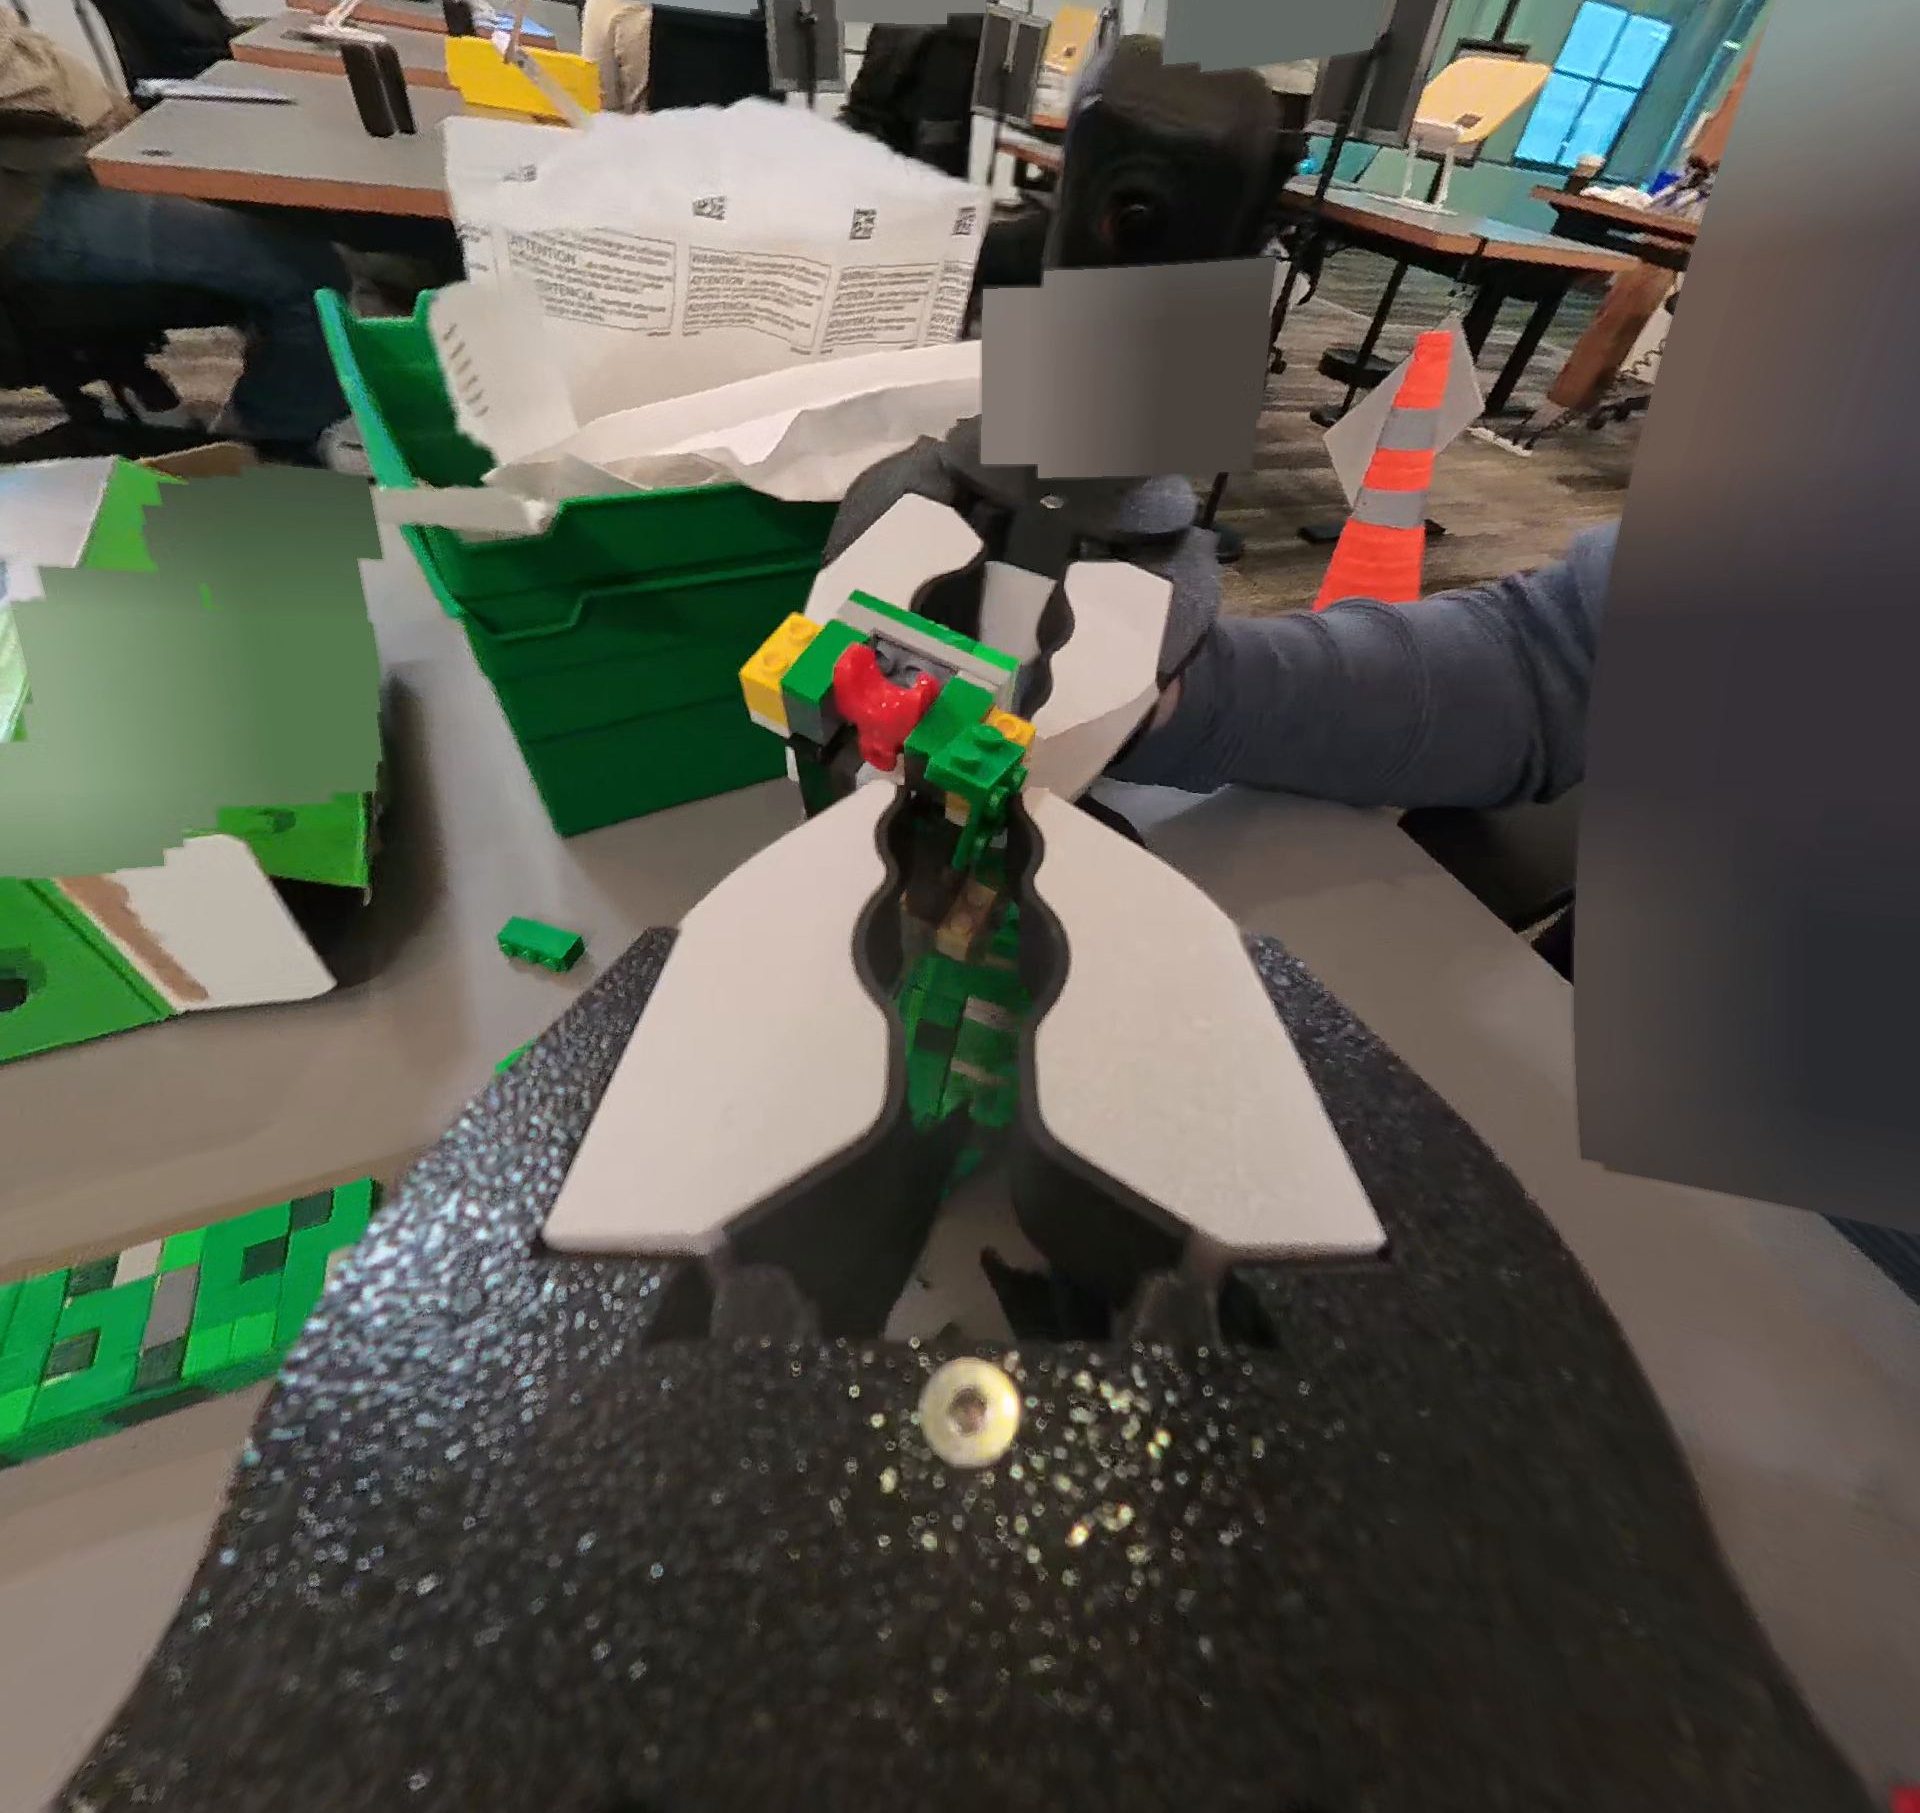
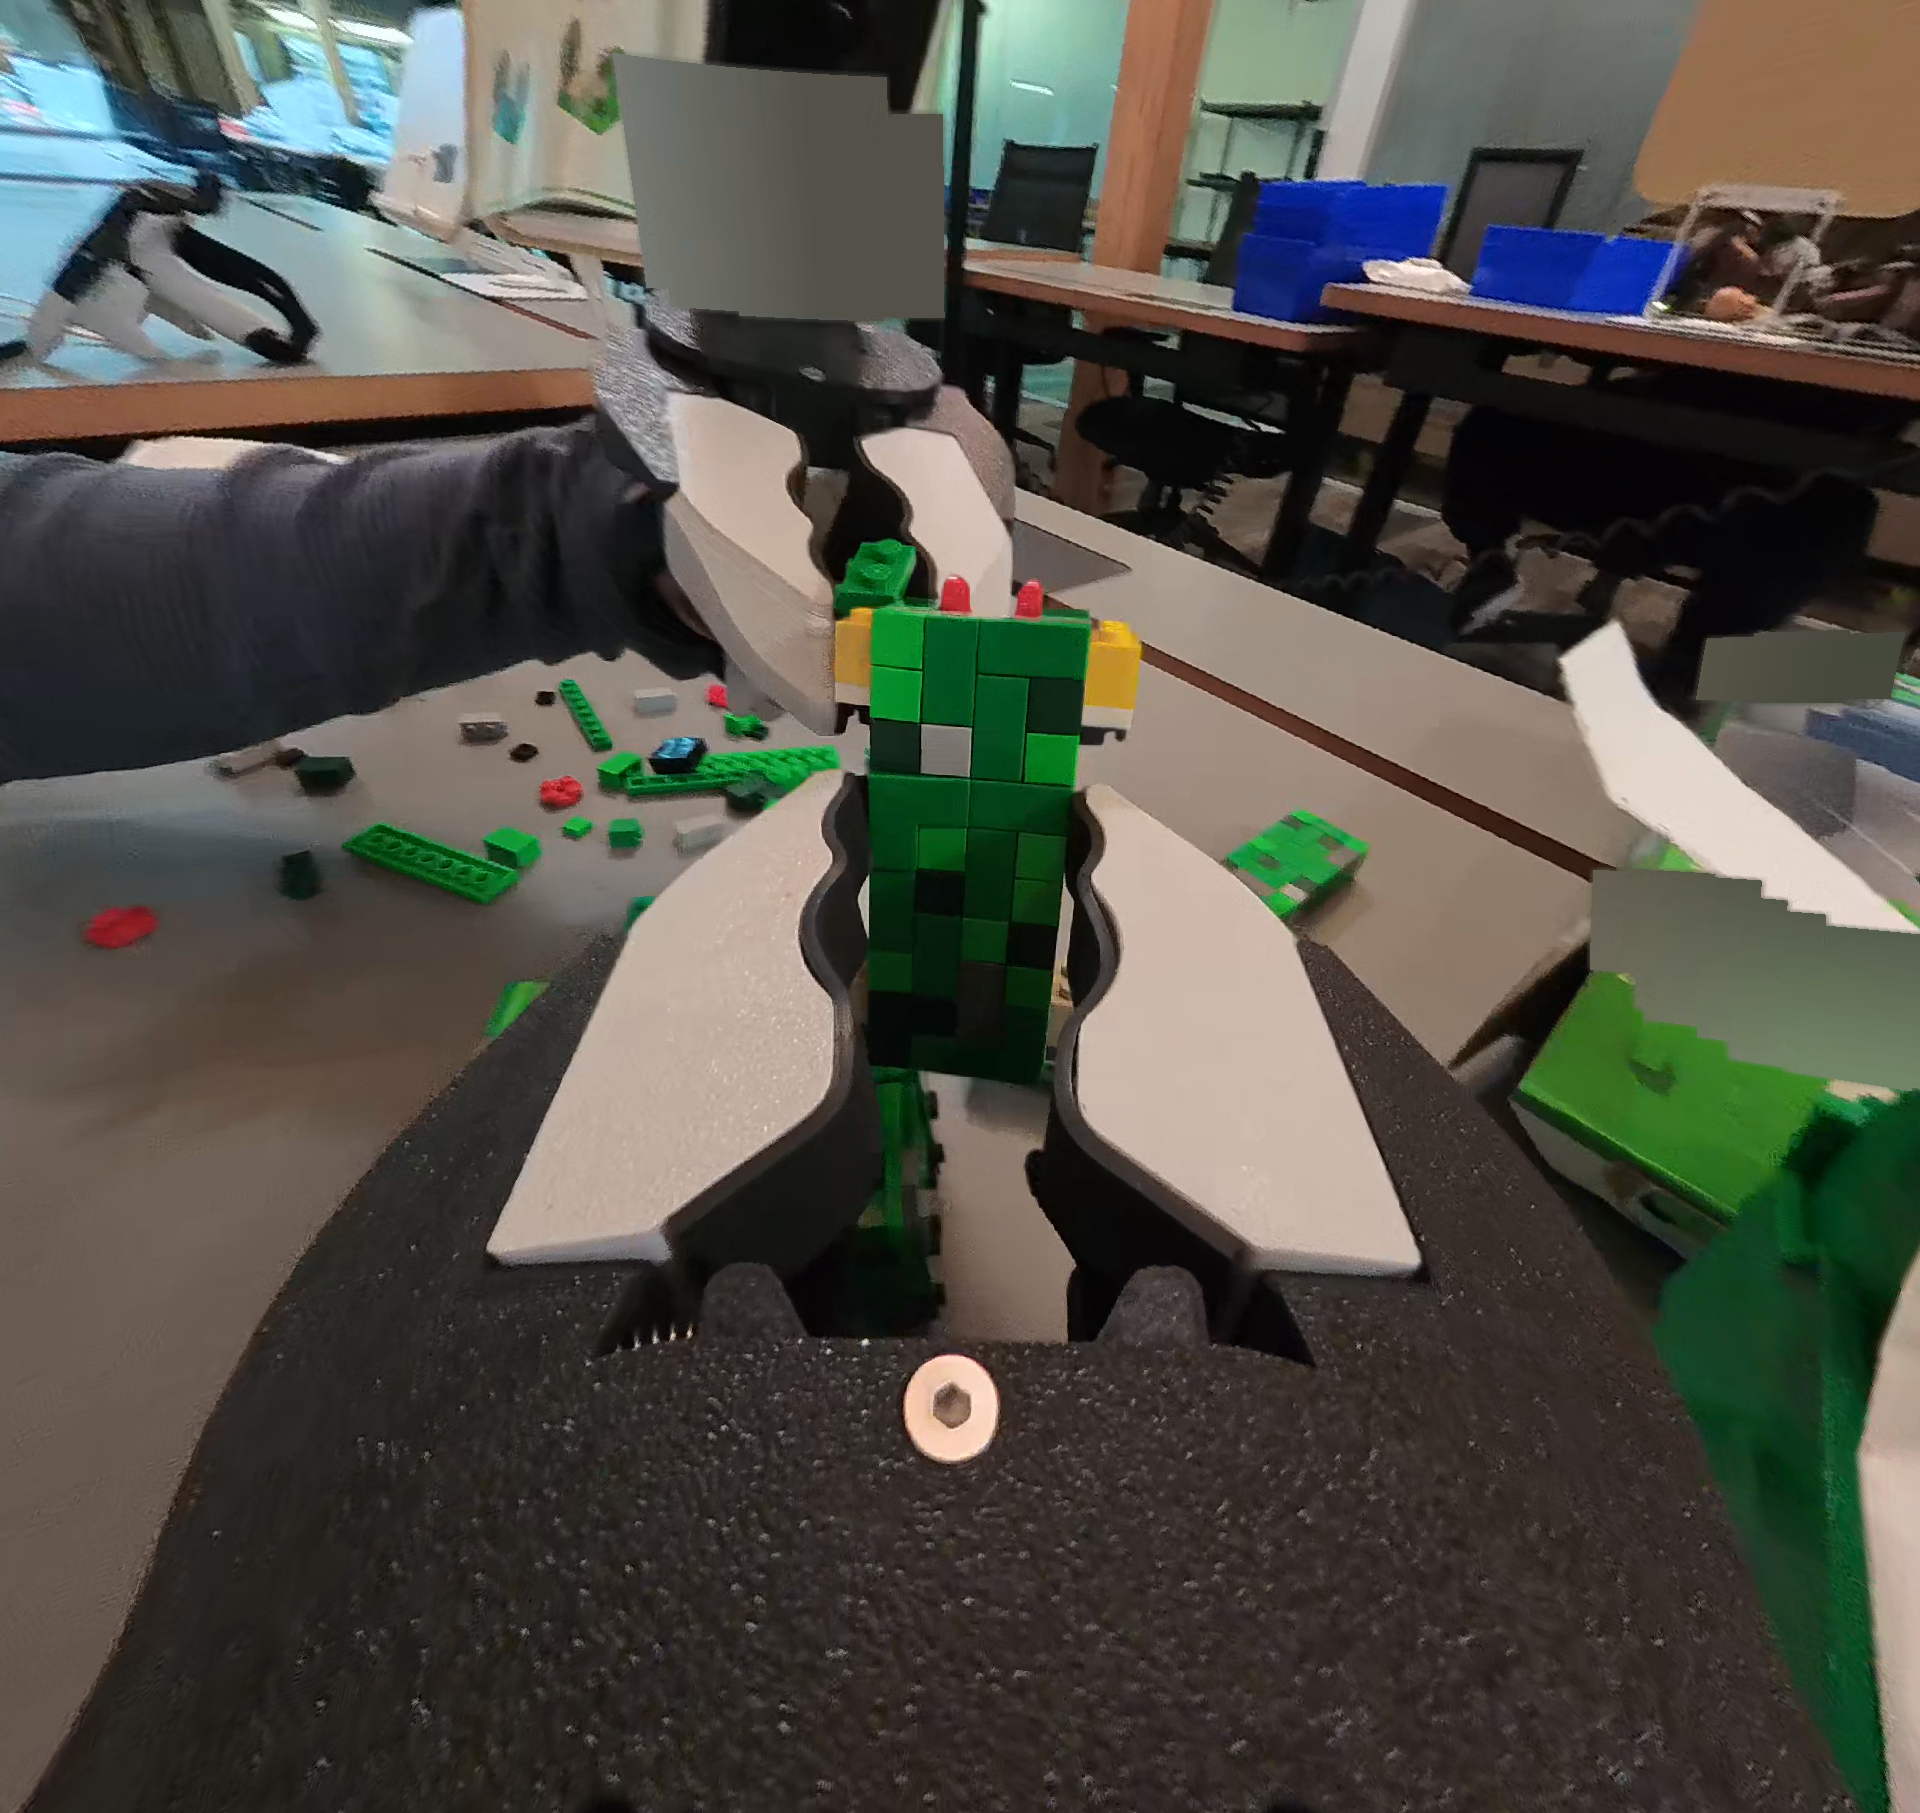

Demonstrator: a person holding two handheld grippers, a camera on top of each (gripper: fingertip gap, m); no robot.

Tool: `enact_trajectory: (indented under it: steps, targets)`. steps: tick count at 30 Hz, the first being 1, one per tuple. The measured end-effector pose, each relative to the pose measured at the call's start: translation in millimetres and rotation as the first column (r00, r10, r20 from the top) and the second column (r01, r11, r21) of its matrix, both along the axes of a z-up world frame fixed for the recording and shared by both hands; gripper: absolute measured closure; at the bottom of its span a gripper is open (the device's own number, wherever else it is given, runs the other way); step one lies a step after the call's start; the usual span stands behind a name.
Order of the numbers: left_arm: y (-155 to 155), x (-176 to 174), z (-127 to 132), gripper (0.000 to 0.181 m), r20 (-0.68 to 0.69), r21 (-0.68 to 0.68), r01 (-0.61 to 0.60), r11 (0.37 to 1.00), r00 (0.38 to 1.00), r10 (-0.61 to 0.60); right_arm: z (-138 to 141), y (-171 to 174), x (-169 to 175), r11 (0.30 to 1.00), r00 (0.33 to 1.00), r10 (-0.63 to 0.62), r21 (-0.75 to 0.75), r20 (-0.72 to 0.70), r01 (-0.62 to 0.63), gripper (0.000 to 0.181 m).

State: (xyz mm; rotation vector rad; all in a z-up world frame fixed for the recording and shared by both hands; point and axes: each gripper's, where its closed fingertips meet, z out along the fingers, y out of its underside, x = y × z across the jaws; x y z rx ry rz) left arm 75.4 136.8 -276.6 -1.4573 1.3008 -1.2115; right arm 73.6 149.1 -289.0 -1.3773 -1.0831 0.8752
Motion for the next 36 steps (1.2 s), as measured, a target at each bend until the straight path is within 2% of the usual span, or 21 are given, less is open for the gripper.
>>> enact_trajectory:
  steps: [3, 5, 6, 10, 13, 17, 21, 25, 27, 29, 33, 36]
  targets:
    - [14.1, -1.9, -10.6, 0.163, -0.046, -0.037, -0.088, 0.995, 0.995, 0.086, -9.1, 14.3, 3.1, 0.992, 0.990, -0.129, 0.019, 0.064, 0.128, 0.145]
    - [27.1, -7.2, -22.6, 0.179, -0.110, -0.042, -0.171, 0.984, 0.980, 0.165, -13.3, 23.0, 8.7, 0.976, 0.970, -0.216, 0.051, 0.111, 0.211, 0.145]
    - [33.2, -10.5, -29.8, 0.179, -0.150, -0.039, -0.212, 0.977, 0.968, 0.204, -13.2, 23.1, 9.2, 0.974, 0.967, -0.226, 0.054, 0.117, 0.222, 0.145]
    - [38.7, -13.0, -55.9, 0.179, -0.289, -0.066, -0.255, 0.965, 0.930, 0.226, -17.3, 21.7, 8.2, 0.970, 0.958, -0.240, 0.075, 0.157, 0.230, 0.145]
    - [34.8, -8.4, -63.7, 0.163, -0.315, -0.100, -0.243, 0.965, 0.927, 0.201, -19.8, 21.2, 7.3, 0.967, 0.952, -0.248, 0.102, 0.180, 0.233, 0.145]
    - [20.7, -3.5, -57.0, 0.134, -0.256, -0.152, -0.171, 0.973, 0.958, 0.128, -20.7, 20.2, 7.9, 0.963, 0.944, -0.256, 0.140, 0.206, 0.230, 0.145]
    - [9.1, 0.7, -38.5, 0.120, -0.148, -0.114, -0.104, 0.988, 0.985, 0.087, -17.6, 13.6, 3.0, 0.973, 0.959, -0.207, 0.141, 0.194, 0.181, 0.145]
    - [0.1, 4.3, -26.6, 0.113, -0.089, -0.059, -0.063, 0.996, 0.994, 0.058, 2.0, -2.5, -5.4, 0.999, 0.999, -0.042, -0.023, 0.007, 0.042, 0.145]
    - [-5.5, 7.2, -17.4, 0.114, -0.037, -0.054, -0.029, 0.998, 0.999, 0.027, 12.7, -10.1, -6.9, 0.995, 0.995, 0.032, -0.093, -0.093, -0.041, 0.146]
    - [-10.1, 8.3, -5.4, 0.126, 0.028, -0.034, -0.005, 0.999, 1.000, 0.006, 19.5, -14.9, -7.7, 0.987, 0.985, 0.072, -0.133, -0.157, -0.093, 0.145]
    - [-12.2, 7.0, 9.9, 0.144, 0.109, 0.015, -0.015, 1.000, 0.994, 0.013, 31.9, -24.3, -9.7, 0.971, 0.959, 0.133, -0.161, -0.251, -0.177, 0.146]
    - [-12.4, 5.7, 13.3, 0.146, 0.126, 0.012, -0.023, 1.000, 0.992, 0.021, 35.7, -25.6, -11.2, 0.967, 0.952, 0.139, -0.170, -0.273, -0.190, 0.146]
